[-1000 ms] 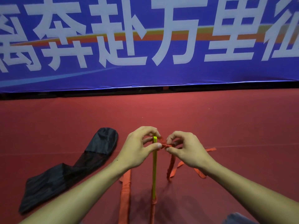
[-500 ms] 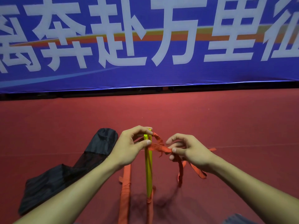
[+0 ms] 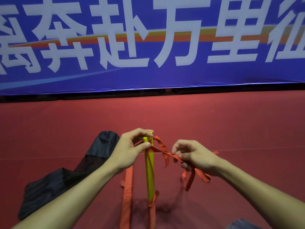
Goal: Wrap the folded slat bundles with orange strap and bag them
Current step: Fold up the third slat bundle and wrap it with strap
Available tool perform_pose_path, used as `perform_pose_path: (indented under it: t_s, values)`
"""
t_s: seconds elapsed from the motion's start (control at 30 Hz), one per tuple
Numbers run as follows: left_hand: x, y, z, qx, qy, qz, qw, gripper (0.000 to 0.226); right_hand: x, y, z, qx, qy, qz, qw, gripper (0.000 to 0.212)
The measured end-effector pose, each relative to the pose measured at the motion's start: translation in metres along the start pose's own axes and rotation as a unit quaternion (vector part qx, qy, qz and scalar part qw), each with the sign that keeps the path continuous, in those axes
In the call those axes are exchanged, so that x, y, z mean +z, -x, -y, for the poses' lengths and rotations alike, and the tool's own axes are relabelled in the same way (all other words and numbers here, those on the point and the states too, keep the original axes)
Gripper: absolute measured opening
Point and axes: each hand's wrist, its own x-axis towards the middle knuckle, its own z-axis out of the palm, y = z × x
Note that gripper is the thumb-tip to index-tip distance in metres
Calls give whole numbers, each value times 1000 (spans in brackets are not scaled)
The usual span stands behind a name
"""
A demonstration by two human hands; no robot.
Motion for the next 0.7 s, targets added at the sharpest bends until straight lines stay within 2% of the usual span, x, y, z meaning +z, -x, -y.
perform_pose_path:
  t_s: [0.1,0.13,0.27,0.5,0.7]
  values:
    - [-3,0,1,-2,0,-6,1000,38,-4,0,-1,-1,-20,-8,1000,7]
    - [-4,0,1,-2,2,-7,1000,38,-5,1,-2,-4,-21,-10,1000,6]
    - [-7,-2,5,3,-1,-16,1000,50,-9,3,-4,-8,-9,-8,1000,20]
    - [-10,-4,9,6,-9,-25,1000,54,-16,2,-8,5,39,31,999,49]
    - [-14,-5,11,3,-2,-41,999,53,-13,1,-12,-16,35,-27,999,49]
